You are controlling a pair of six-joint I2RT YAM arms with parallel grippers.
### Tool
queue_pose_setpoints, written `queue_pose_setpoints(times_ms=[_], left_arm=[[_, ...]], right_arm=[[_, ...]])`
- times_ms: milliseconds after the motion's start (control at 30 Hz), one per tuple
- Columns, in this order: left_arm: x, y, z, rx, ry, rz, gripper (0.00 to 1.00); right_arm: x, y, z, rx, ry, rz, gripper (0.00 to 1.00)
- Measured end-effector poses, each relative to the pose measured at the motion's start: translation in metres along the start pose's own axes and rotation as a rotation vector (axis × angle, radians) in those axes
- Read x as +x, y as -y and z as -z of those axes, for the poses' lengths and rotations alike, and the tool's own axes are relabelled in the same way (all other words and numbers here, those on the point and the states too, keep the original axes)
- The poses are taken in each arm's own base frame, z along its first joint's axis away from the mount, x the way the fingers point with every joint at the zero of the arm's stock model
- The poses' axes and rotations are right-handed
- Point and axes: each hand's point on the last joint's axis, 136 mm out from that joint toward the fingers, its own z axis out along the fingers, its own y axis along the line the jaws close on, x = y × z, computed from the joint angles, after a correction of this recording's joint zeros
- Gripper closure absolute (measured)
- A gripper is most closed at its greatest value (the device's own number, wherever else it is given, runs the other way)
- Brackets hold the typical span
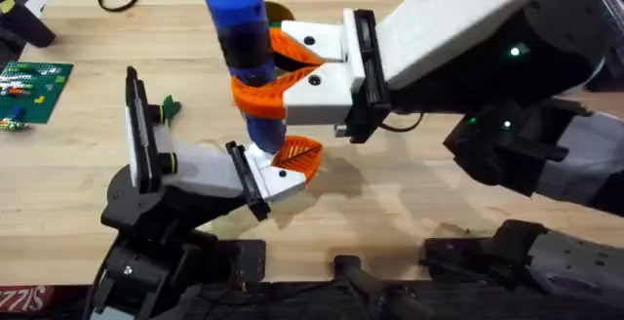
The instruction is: Pick up the gripper from the table and insert it into the empty holder that is missing its gripper. Then pick up a screw, insert it into the mounting hole, and use the screwdriver to tighten it. Finally, clean up the table by picking up the vegetable and placing it into the bucket.
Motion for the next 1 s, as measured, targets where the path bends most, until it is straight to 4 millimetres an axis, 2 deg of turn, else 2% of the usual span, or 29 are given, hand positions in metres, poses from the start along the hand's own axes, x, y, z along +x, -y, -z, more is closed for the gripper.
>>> queue_pose_setpoints(times_ms=[867, 1000], left_arm=[[0.0004, 0.0000, 0.0000, 0.000, -0.002, 0.009, 0.986], [0.0002, -0.0001, 0.0000, 0.000, -0.001, 0.007, 0.986]], right_arm=[[0.0037, 0.0051, -0.0006, 0.024, -0.020, -0.021, 0.963], [-0.0004, 0.0041, -0.0008, 0.019, -0.004, -0.006, 0.962]])
